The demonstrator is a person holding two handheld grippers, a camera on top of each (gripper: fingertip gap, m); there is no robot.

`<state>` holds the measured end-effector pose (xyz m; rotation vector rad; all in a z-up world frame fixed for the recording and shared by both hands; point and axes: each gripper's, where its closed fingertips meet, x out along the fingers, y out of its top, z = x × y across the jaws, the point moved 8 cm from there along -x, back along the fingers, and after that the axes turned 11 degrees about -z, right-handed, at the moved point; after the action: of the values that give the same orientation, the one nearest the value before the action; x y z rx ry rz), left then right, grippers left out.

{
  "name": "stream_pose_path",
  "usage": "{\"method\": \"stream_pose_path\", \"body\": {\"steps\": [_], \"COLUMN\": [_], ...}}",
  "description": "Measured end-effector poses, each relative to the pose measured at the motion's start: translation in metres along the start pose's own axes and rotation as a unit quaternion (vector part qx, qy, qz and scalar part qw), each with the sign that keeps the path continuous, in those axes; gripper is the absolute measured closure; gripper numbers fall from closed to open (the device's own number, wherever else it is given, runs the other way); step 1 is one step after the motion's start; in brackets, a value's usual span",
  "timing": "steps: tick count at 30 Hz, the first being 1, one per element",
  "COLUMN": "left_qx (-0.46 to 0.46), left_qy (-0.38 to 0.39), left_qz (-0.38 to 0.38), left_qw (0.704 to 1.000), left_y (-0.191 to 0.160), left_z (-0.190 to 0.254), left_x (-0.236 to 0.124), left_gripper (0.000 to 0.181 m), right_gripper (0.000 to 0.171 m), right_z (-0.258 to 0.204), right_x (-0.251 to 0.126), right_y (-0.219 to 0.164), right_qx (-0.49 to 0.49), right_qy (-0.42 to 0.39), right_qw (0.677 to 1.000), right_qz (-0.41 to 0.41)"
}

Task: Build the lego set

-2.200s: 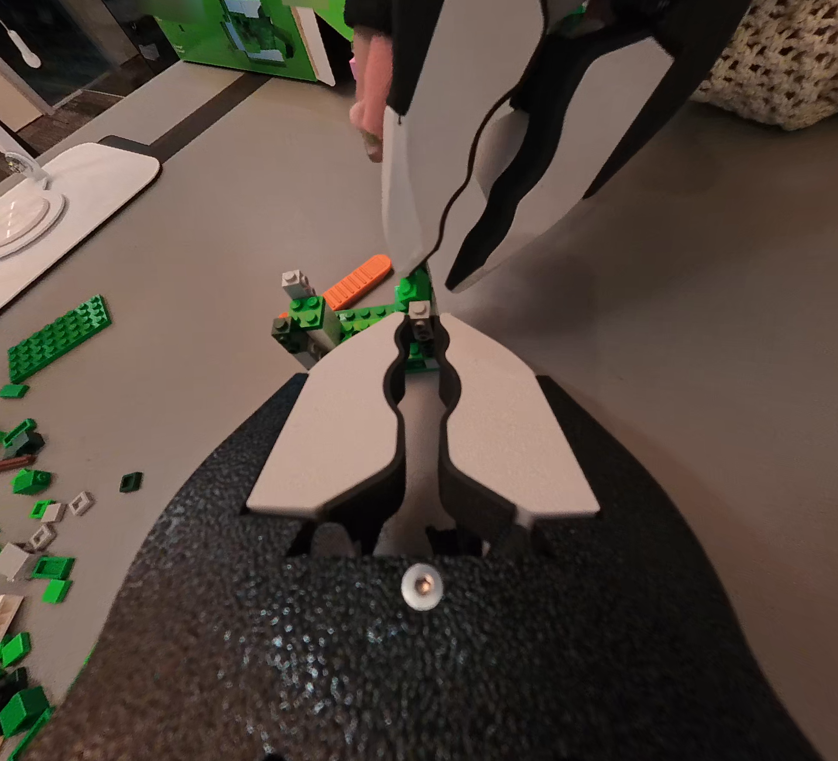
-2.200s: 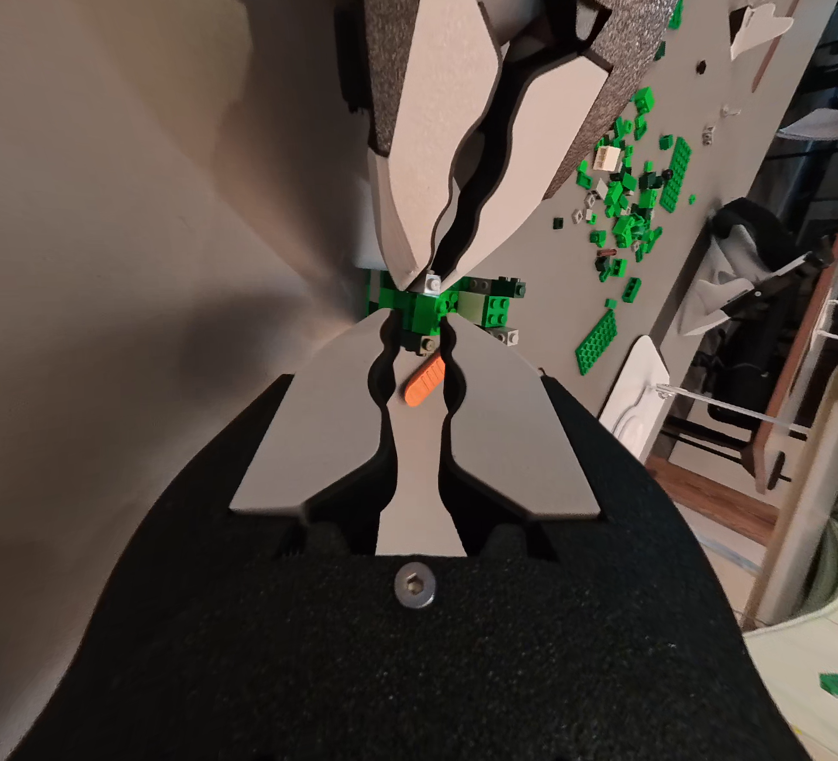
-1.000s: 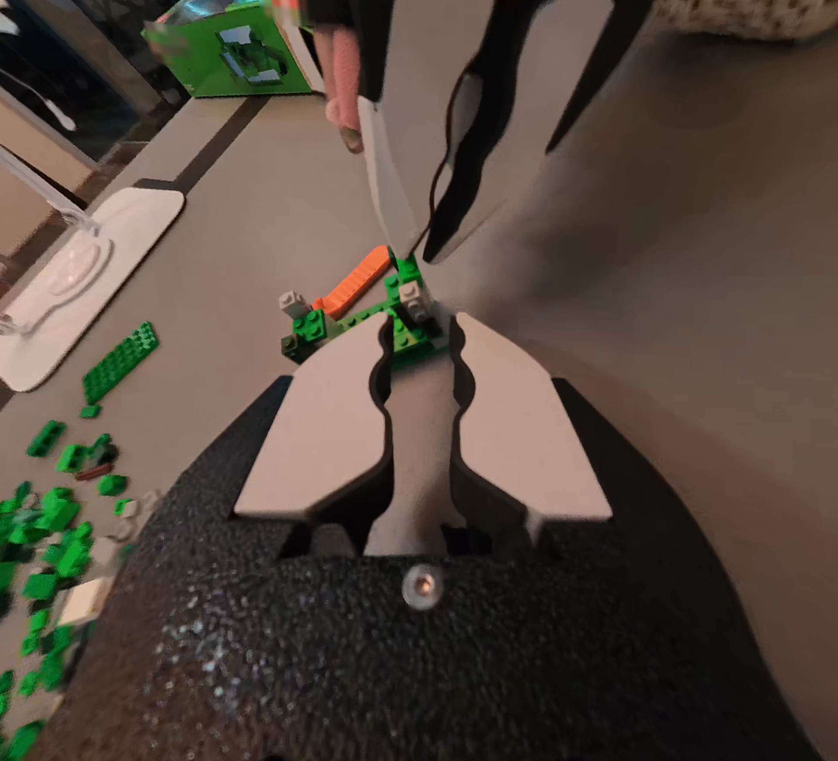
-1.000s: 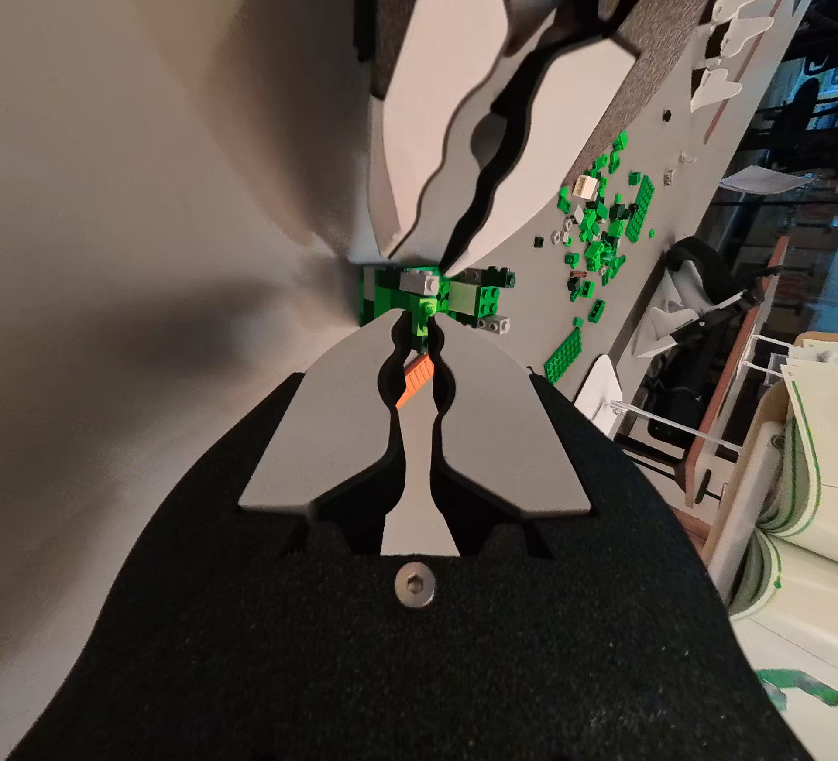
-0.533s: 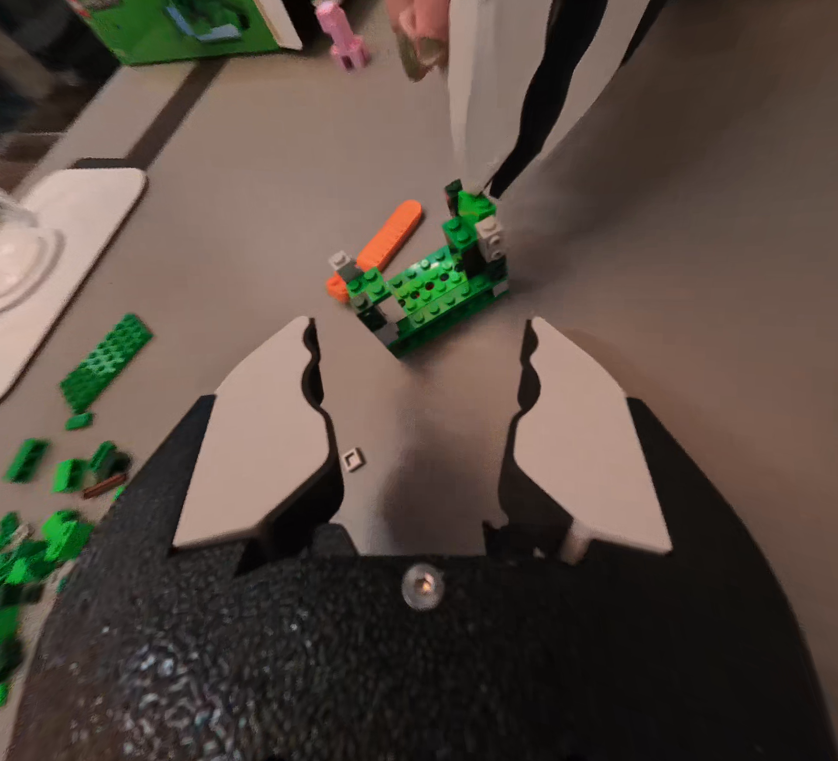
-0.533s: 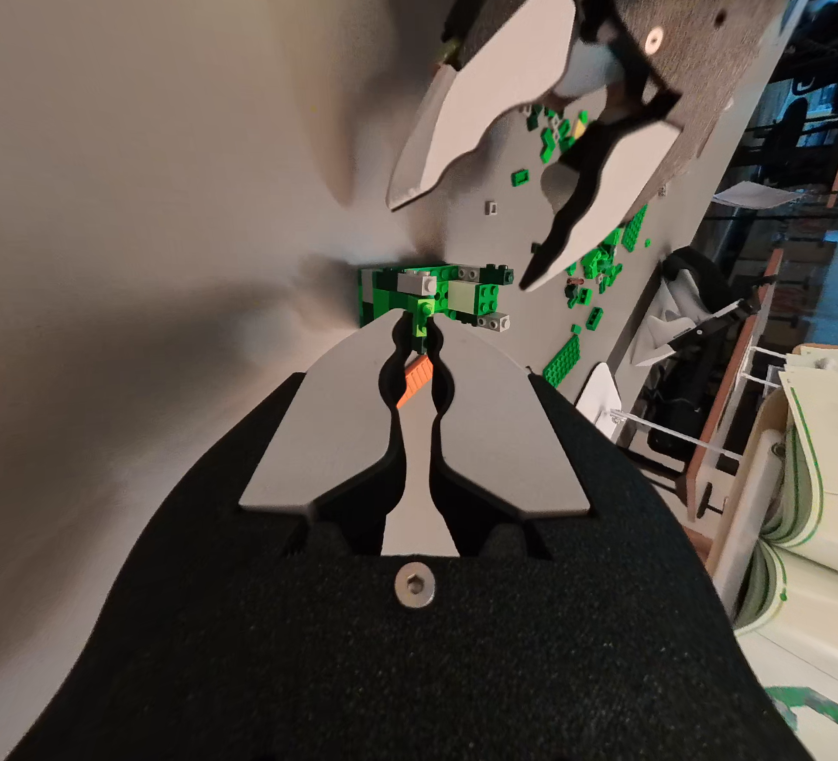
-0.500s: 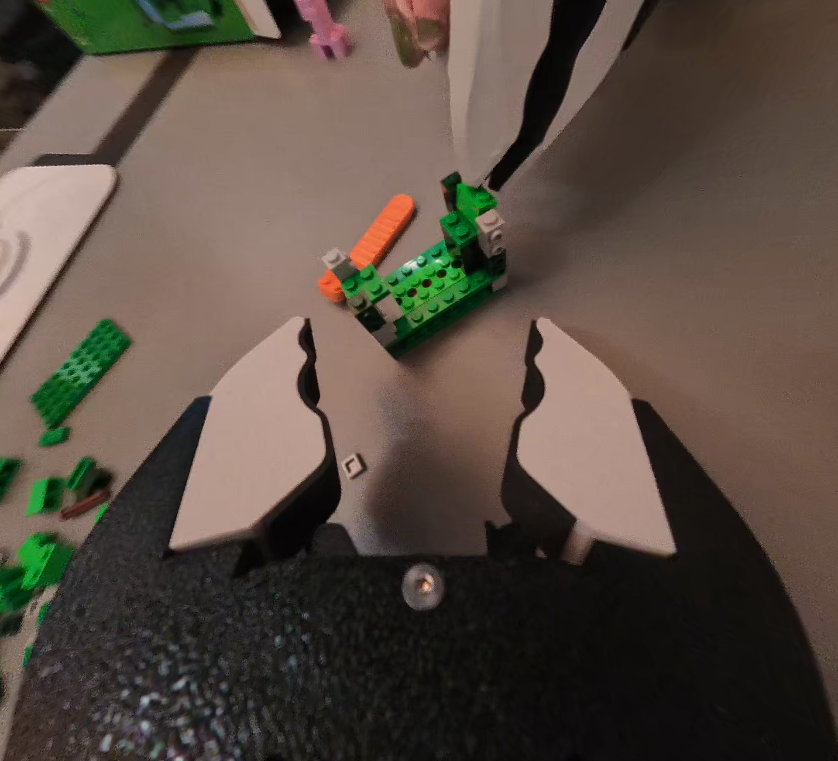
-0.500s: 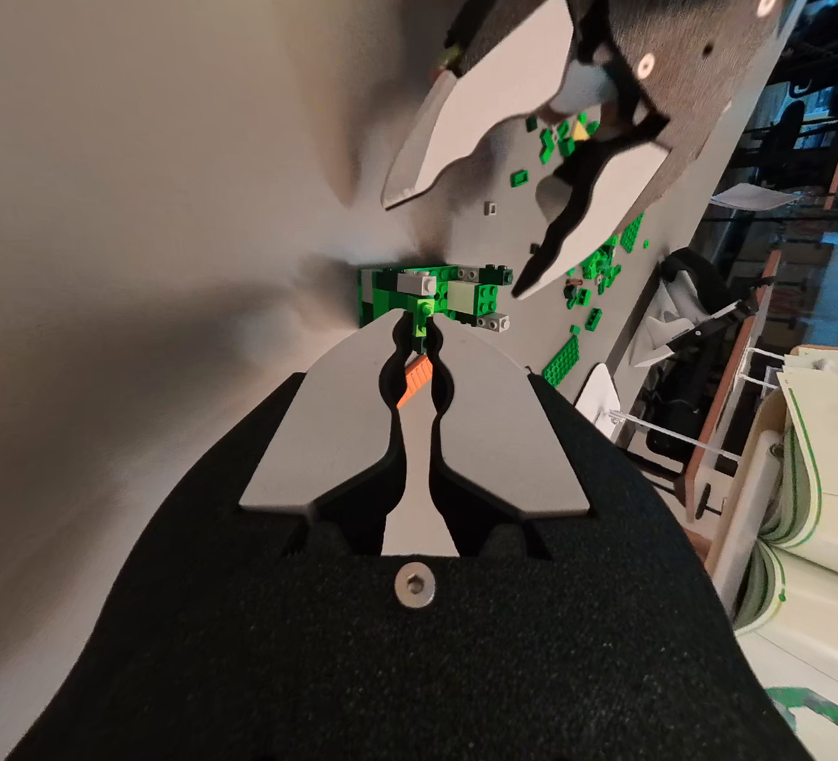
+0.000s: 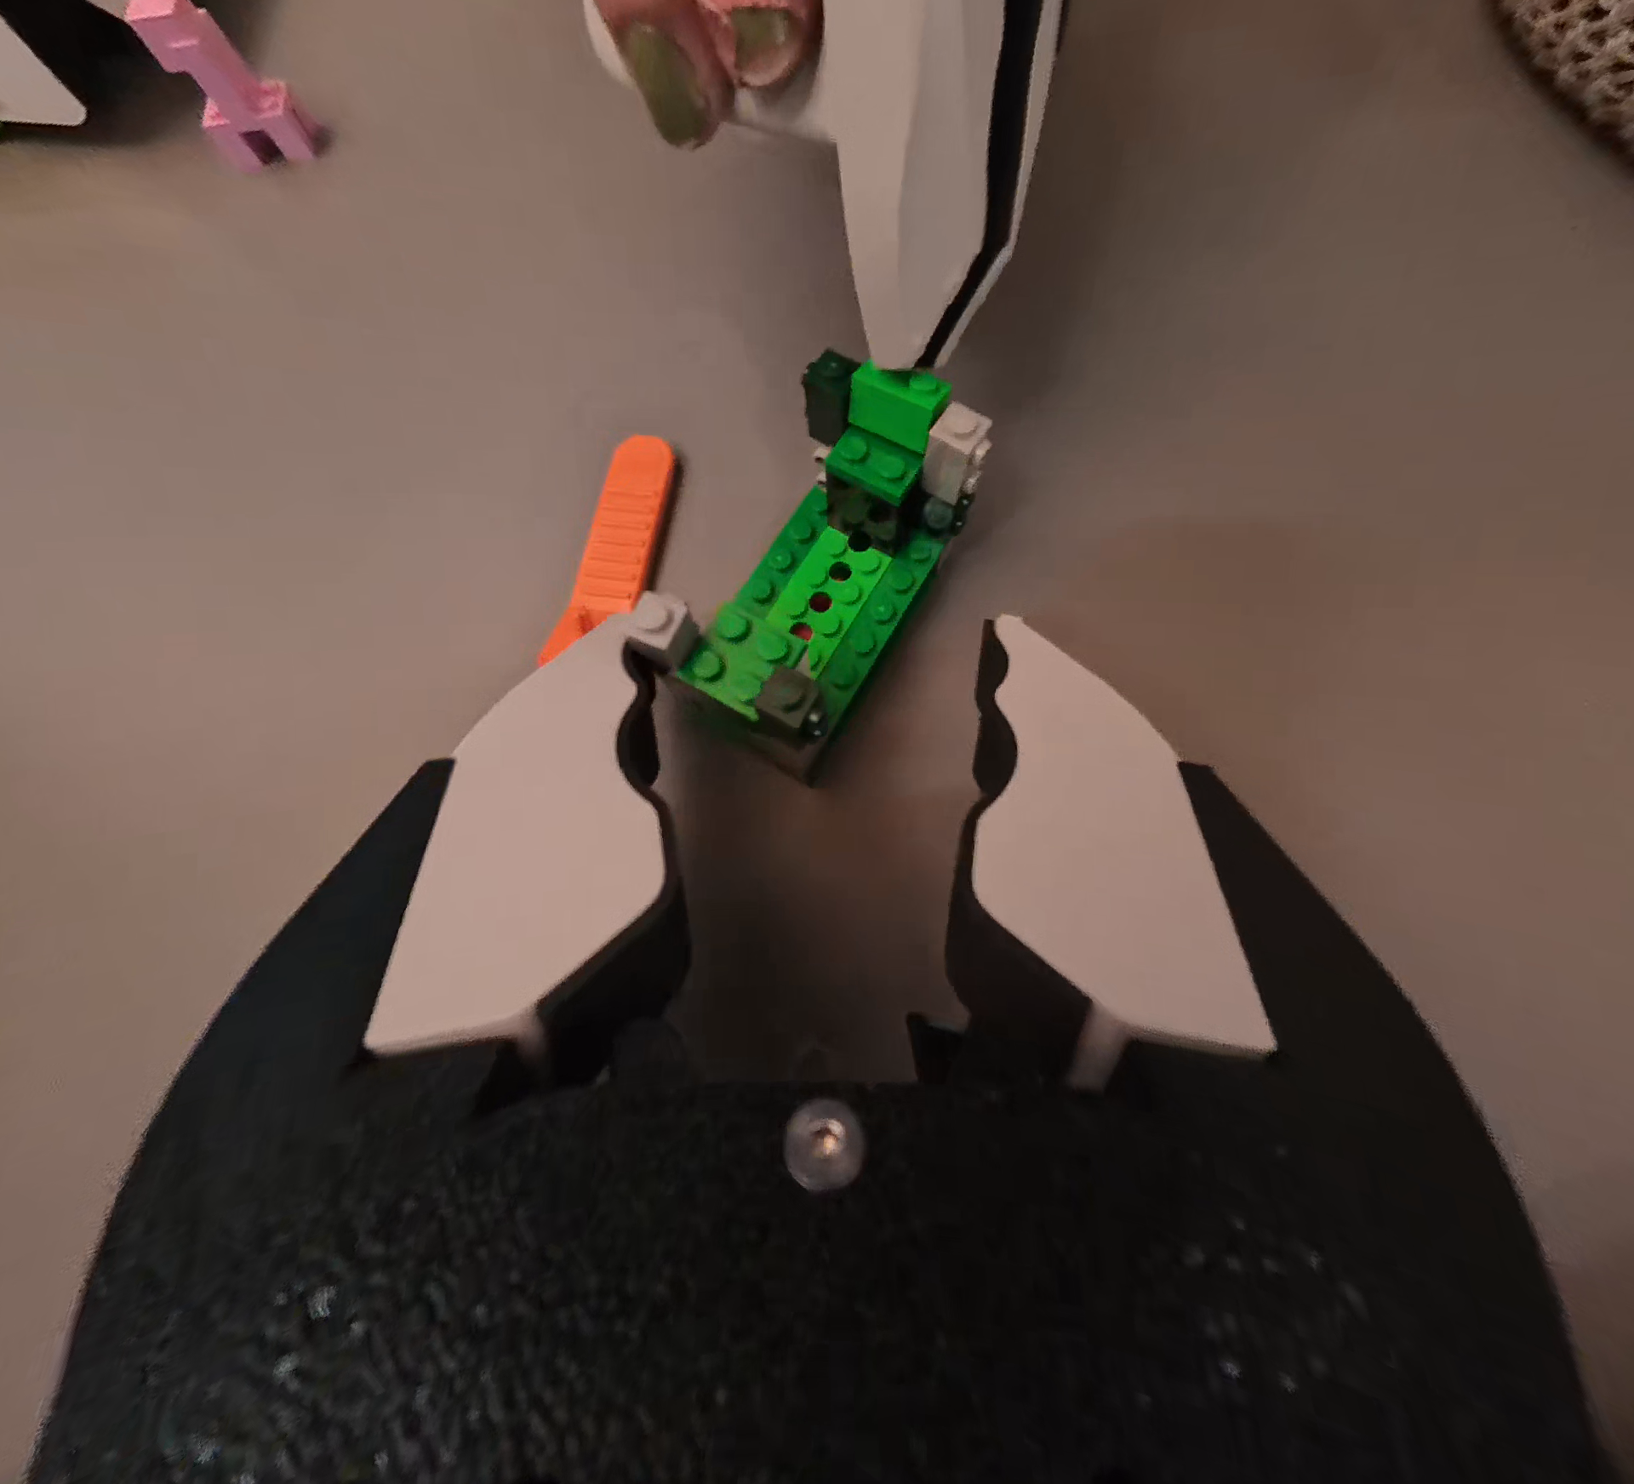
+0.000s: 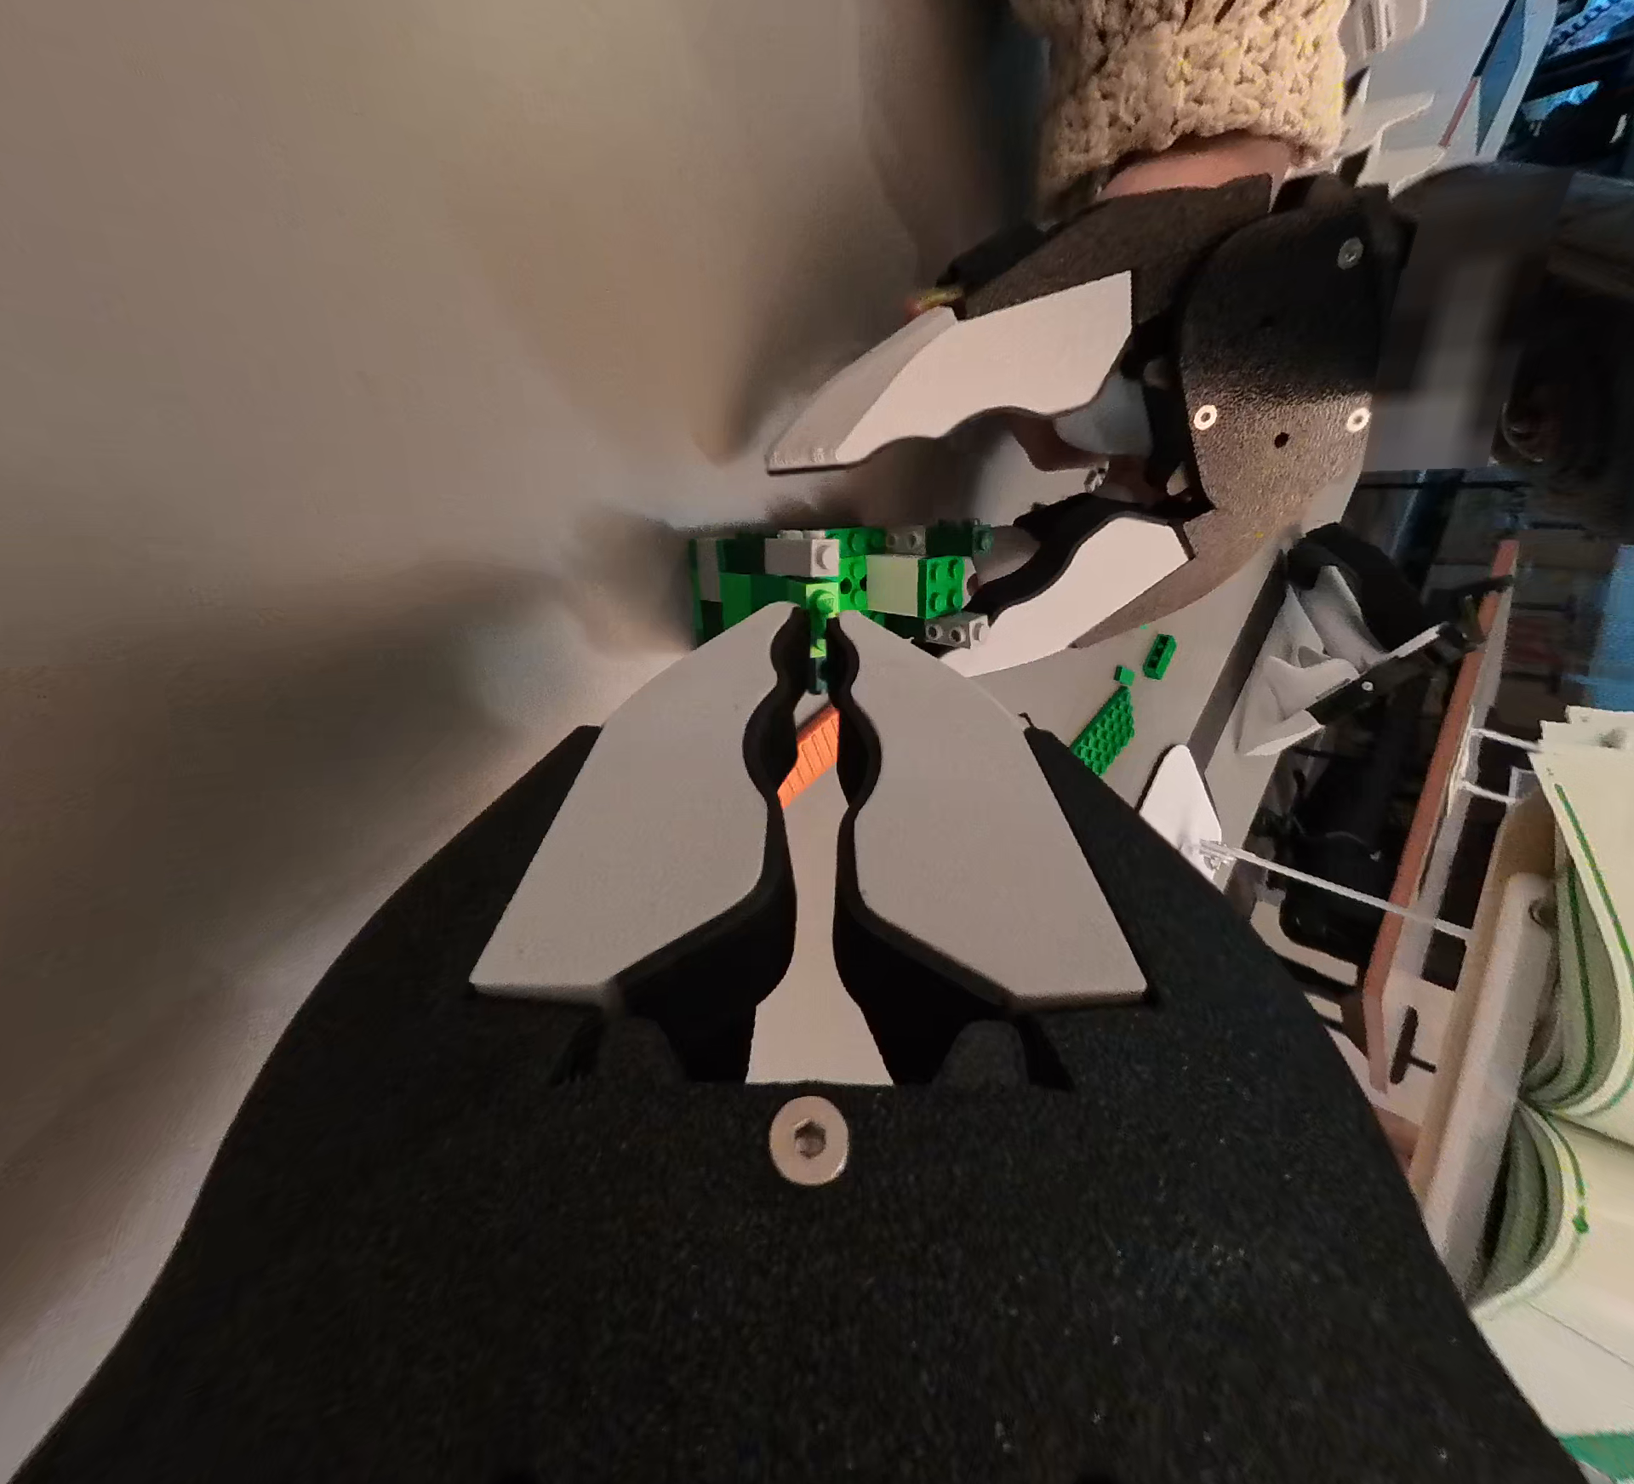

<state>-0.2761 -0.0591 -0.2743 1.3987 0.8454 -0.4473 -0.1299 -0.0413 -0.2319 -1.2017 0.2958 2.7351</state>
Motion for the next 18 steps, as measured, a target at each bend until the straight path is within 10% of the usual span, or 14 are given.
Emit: {"method": "stream_pose_path", "body": {"steps": [18], "left_qx": [0.026], "left_qy": [0.000], "left_qz": [-0.028], "left_qw": [0.999], "left_y": [0.0028], "left_z": [0.0069], "left_x": [0.0089], "left_gripper": [0.139], "right_gripper": [0.171], "right_z": [-0.0047], "right_x": [-0.0044], "right_y": [0.0008], "right_qx": [-0.012], "right_qy": [0.005], "right_qw": [1.000], "right_qz": [0.006]}}
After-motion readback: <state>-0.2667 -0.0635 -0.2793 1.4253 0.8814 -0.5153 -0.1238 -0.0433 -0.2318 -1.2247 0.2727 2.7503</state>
